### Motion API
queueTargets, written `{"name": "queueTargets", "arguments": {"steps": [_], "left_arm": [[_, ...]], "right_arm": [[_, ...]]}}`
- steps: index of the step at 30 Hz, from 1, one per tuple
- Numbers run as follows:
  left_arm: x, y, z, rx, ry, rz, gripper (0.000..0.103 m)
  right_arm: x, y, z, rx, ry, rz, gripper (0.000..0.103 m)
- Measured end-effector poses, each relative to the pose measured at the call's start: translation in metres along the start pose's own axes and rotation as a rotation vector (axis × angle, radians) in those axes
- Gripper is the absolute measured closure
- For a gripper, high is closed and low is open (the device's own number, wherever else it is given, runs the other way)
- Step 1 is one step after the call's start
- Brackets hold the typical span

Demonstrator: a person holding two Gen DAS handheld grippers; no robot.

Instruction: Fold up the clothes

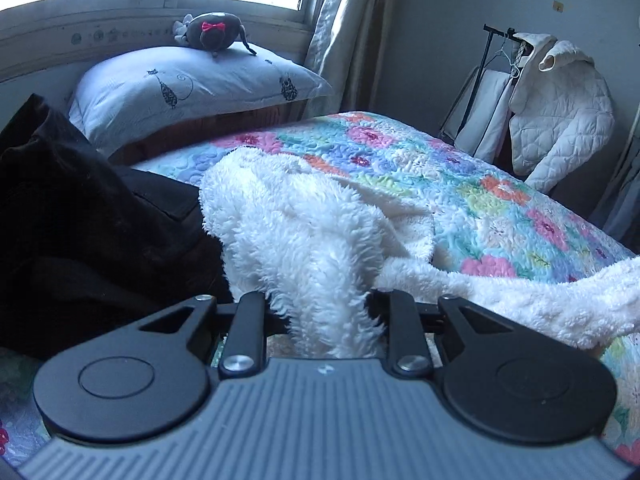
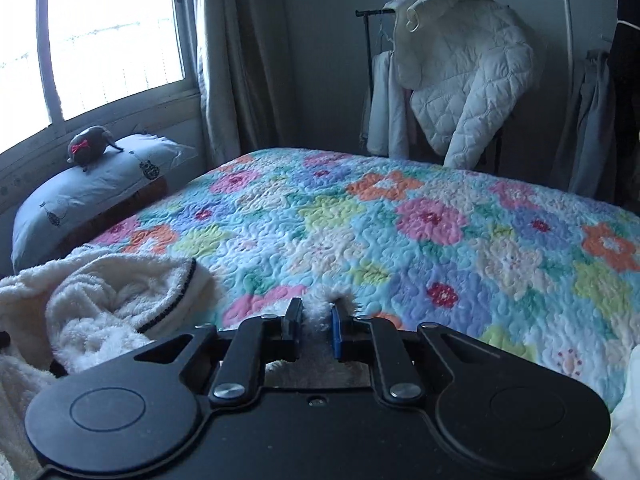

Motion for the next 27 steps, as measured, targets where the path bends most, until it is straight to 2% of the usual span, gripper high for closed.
{"name": "queueTargets", "arguments": {"steps": [2,3,4,6,8,11,12,13,16,20,24,27], "left_arm": [[0.007,0.007,-0.005,-0.021,0.008,-0.026,0.08],[0.016,0.013,-0.011,-0.043,0.002,-0.057,0.079],[0.028,0.019,-0.019,-0.064,-0.015,-0.101,0.078],[0.052,0.033,-0.034,-0.091,-0.049,-0.185,0.078],[0.074,0.042,-0.049,-0.12,-0.071,-0.24,0.077],[0.084,0.046,-0.059,-0.131,-0.071,-0.241,0.072],[0.086,0.046,-0.061,-0.133,-0.07,-0.24,0.072],[0.087,0.047,-0.062,-0.134,-0.068,-0.238,0.07],[0.088,0.046,-0.063,-0.137,-0.062,-0.234,0.067],[0.089,0.042,-0.063,-0.121,-0.068,-0.244,0.065],[0.09,0.037,-0.064,-0.1,-0.084,-0.263,0.064],[0.089,0.035,-0.064,-0.085,-0.096,-0.275,0.062]], "right_arm": [[-0.009,-0.003,0.024,0.075,0.063,0.068,0.097],[-0.006,-0.001,0.035,0.106,0.103,0.076,0.088],[0.005,0.002,0.04,0.095,0.14,0.045,0.087],[0.034,0.009,0.031,0.015,0.179,-0.037,0.085],[0.066,0.008,0.012,-0.059,0.196,-0.1,0.075],[0.104,-0.014,-0.024,-0.21,0.257,-0.13,0.063],[0.116,-0.024,-0.037,-0.259,0.276,-0.145,0.055],[0.127,-0.035,-0.049,-0.304,0.288,-0.164,0.051],[0.158,-0.056,-0.083,-0.408,0.279,-0.244,0.041],[0.191,-0.062,-0.117,-0.473,0.244,-0.365,0.041],[0.203,-0.053,-0.138,-0.461,0.192,-0.389,0.041],[0.201,-0.039,-0.146,-0.46,0.163,-0.372,0.041]]}}
Point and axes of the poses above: each gripper's, at about its wrist camera, not at the fingertips, and y roughly the way its jaws point, z to its right, x to its underside, the point moved 8 cm from there along y, roughly the way its jaws point, and after that the axes turned 8 degrees about -y, right-handed, at the moved point
